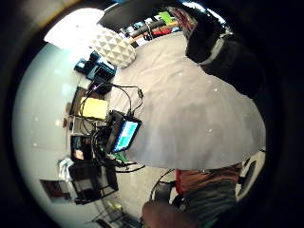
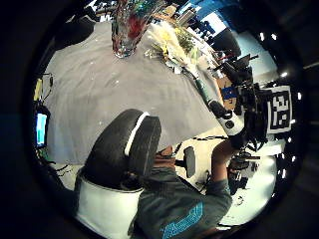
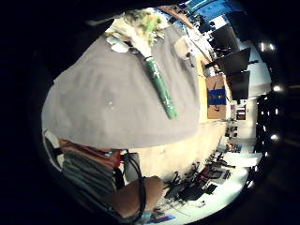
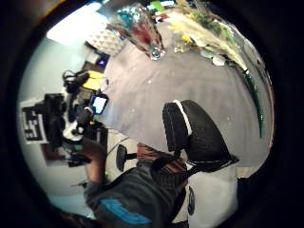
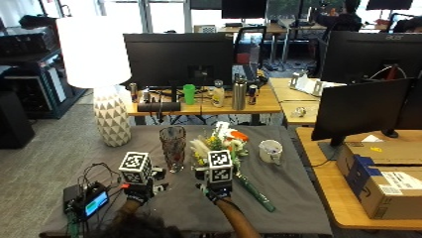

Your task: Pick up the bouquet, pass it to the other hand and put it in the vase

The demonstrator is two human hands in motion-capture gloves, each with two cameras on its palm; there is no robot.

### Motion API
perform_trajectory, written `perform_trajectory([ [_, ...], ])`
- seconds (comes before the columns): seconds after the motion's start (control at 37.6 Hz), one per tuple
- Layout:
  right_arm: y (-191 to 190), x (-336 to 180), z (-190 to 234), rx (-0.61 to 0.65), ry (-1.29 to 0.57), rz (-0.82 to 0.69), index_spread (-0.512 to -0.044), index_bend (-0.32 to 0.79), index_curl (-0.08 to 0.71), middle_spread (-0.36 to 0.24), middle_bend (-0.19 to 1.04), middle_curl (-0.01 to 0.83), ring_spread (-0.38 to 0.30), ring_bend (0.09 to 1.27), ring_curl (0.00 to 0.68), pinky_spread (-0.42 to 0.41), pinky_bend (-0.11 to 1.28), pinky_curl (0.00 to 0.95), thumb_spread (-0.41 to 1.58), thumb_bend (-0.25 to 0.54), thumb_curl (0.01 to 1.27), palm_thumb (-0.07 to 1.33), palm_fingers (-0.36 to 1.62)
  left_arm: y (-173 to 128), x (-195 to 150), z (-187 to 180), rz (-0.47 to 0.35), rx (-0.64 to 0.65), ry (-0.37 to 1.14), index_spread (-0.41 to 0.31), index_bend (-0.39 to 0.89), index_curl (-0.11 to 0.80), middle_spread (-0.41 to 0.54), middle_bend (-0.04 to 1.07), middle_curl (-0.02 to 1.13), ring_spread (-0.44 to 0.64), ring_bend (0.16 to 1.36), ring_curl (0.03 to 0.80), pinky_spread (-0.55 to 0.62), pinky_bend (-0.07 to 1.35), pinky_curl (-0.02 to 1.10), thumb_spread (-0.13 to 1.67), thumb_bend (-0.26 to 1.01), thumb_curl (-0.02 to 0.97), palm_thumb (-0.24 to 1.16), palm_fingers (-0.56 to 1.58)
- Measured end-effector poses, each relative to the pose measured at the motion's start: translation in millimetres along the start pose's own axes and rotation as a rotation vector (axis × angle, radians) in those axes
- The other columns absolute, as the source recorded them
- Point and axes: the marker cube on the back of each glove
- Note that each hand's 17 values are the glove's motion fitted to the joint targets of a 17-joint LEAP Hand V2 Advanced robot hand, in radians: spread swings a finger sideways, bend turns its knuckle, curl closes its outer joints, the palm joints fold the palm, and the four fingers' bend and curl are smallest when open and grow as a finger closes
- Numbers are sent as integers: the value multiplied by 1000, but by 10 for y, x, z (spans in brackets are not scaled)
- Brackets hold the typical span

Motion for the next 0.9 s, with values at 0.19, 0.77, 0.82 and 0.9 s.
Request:
perform_trajectory([
  [0.19,-25,527,62,24,37,76,-347,122,185,71,291,295,173,371,237,298,500,311,1230,173,228,505,275,61,30,75,-3,-56,39,-138,159,306,-29,169,294,87,488,286,279,258,304,1025,-23,205,152,628],
  [0.77,-357,2172,1235,-25,-207,305,-344,133,215,99,164,293,211,277,243,300,690,389,1145,68,300,626,40,14,81,186,-6,-19,22,-139,157,340,-18,160,308,89,496,312,280,260,353,1039,-24,242,143,608],
  [0.82,-389,2194,1333,-41,-236,299,-337,107,206,108,168,291,221,294,246,303,709,394,1141,58,304,632,30,-2,68,219,-7,-26,20,-139,160,343,-17,160,309,89,496,313,278,259,356,1039,-24,244,142,608],
  [0.9,-398,2208,1433,-77,-242,305,-332,96,199,113,169,287,233,333,253,306,721,393,1136,41,311,639,33,-13,62,245,-13,-33,23,-140,160,346,-17,158,310,89,496,315,277,258,360,1039,-24,247,142,606],
])
